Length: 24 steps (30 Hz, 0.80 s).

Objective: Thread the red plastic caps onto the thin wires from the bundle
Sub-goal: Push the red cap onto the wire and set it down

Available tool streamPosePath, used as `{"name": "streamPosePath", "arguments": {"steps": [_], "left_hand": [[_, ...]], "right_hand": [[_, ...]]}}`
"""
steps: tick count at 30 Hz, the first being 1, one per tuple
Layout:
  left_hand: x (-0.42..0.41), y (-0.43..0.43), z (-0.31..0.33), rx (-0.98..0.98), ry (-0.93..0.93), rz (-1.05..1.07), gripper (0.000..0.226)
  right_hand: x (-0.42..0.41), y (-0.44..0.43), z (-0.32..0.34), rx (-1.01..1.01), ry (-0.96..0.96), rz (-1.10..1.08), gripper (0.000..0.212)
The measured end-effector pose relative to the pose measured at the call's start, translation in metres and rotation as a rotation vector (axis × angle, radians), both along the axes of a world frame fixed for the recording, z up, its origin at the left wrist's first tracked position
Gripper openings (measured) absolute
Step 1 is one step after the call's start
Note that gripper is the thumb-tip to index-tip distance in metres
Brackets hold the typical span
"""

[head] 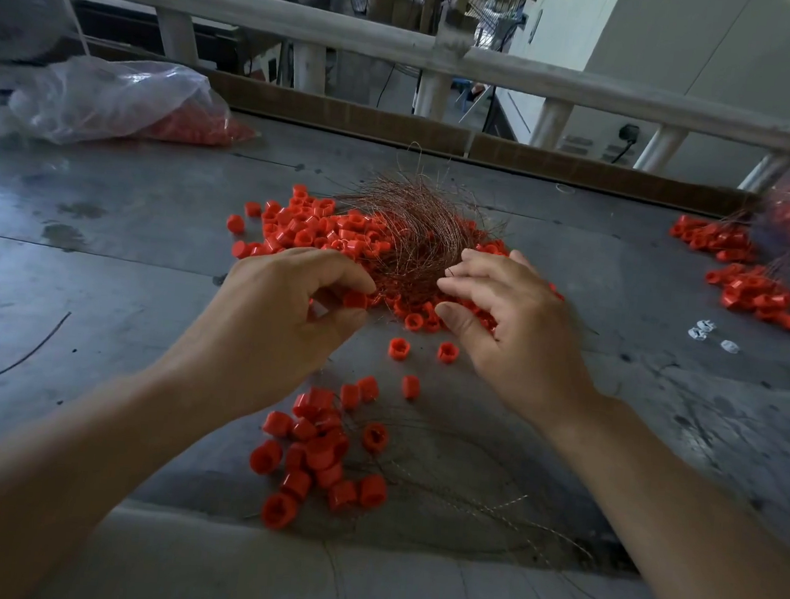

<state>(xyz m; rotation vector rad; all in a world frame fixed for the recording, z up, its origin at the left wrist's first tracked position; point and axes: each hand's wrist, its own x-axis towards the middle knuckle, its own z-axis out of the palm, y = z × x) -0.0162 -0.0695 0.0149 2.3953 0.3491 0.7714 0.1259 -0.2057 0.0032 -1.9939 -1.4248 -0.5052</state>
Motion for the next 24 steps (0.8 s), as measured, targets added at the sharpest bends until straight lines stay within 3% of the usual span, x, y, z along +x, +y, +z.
{"name": "streamPosePath", "arguments": {"steps": [4, 9, 19, 24], "left_hand": [[-0.002, 0.0, 0.004, -0.088, -0.07, -0.144, 0.018], [-0.005, -0.004, 0.006, -0.14, -0.119, -0.335, 0.018], [-0.005, -0.002, 0.006, -0.127, -0.12, -0.316, 0.022], [-0.005, -0.005, 0.006, -0.166, -0.075, -0.32, 0.022]], "right_hand": [[-0.003, -0.004, 0.007, 0.149, -0.083, 0.089, 0.01], [-0.009, -0.009, 0.009, 0.111, -0.116, 0.202, 0.009], [-0.015, -0.015, 0.014, 0.107, -0.038, 0.331, 0.003], [-0.017, -0.018, 0.014, 0.118, 0.113, 0.234, 0.014]]}}
